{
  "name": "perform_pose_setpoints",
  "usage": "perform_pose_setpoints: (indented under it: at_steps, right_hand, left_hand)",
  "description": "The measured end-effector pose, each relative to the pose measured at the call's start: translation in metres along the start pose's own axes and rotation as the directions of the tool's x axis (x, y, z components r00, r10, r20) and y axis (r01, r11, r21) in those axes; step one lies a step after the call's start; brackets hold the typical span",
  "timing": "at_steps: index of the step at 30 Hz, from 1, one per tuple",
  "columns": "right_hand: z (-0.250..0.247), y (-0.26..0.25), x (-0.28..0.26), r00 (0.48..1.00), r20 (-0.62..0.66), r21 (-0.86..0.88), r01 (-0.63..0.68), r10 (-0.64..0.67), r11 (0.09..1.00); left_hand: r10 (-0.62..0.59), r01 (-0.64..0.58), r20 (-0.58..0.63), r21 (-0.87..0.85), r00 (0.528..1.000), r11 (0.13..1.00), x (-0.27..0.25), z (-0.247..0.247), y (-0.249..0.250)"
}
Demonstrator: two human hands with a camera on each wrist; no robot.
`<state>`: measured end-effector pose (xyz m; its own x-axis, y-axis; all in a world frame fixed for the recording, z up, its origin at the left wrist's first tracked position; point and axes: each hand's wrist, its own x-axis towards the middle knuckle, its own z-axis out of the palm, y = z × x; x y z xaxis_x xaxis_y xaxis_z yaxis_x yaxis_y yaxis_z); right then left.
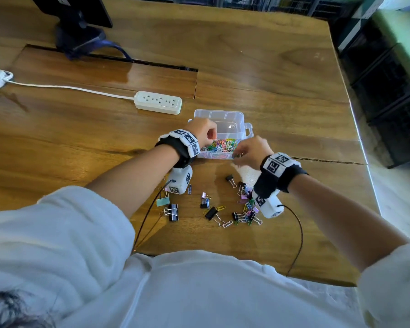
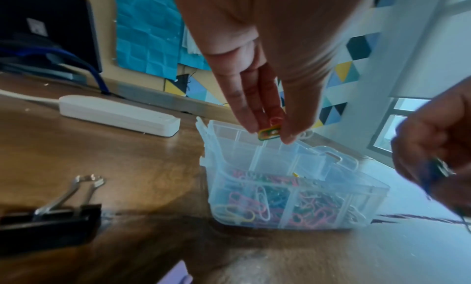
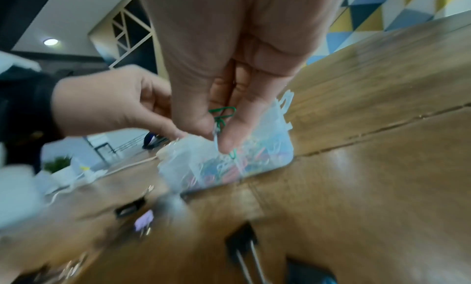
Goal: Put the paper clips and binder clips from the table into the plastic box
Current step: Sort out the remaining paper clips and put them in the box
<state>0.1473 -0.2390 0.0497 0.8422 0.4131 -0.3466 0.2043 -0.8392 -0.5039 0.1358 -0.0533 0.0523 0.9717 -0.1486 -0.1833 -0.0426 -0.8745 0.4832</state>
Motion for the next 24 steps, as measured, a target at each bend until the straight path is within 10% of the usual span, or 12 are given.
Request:
perform_pose_setpoints:
  at_steps: [15, 24]
  right_hand:
    - [0.005, 0.001, 0.044, 0.970, -0.224, 0.157, -0.059, 0.093, 0.986]
    - [0.001, 0.008, 0.032, 0.974, -0.213, 0.178, -0.036, 0.075, 0.983]
  left_hand:
    - [-0.118, 0.119, 0.018, -0.084, 0.993, 0.989, 0.006, 0.015, -0.014]
    - [0.096, -0.099, 0.100, 0.026, 0.990, 0.995, -0.034, 0.018, -0.017]
